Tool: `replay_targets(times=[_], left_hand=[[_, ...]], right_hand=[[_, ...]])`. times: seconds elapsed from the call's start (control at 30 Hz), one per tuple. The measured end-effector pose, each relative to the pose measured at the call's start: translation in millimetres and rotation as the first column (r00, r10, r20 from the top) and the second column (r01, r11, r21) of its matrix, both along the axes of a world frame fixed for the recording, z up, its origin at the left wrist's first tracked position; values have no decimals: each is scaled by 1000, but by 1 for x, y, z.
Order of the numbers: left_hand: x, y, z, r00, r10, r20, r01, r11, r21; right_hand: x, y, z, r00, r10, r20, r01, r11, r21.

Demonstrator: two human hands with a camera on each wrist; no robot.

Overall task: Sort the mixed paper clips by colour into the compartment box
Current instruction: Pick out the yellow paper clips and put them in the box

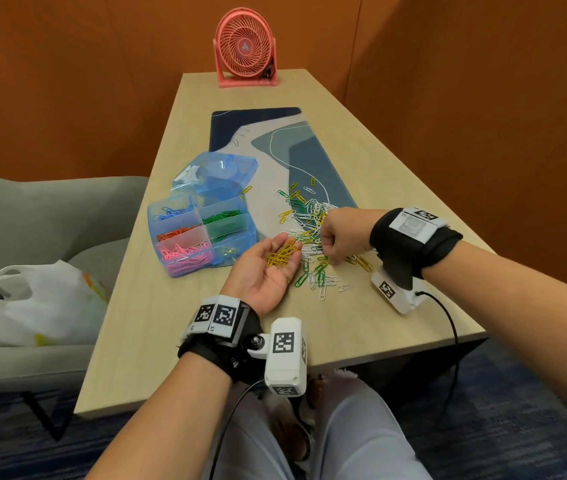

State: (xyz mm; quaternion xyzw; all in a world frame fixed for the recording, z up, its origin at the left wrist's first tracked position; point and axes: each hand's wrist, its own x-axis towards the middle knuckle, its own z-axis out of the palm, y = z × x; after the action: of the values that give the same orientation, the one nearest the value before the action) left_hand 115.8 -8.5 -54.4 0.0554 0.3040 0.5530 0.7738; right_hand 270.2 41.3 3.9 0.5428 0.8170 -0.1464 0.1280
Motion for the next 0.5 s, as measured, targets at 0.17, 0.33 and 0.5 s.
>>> replay_targets(times=[0.17,0.33,0.5], left_hand=[[0,0,1,1000,3,-1,-3,1000,0],[-1,0,1,1000,0,-3,1,1000,1],[0,0,1,1000,-1,-9,1,1000,1]], right_hand=[[1,4,8,997,-35,-70,36,999,17],[1,5,10,995,-34,-95,43,995,93],[0,-3,1,997,-24,-72,23,1000,-11]])
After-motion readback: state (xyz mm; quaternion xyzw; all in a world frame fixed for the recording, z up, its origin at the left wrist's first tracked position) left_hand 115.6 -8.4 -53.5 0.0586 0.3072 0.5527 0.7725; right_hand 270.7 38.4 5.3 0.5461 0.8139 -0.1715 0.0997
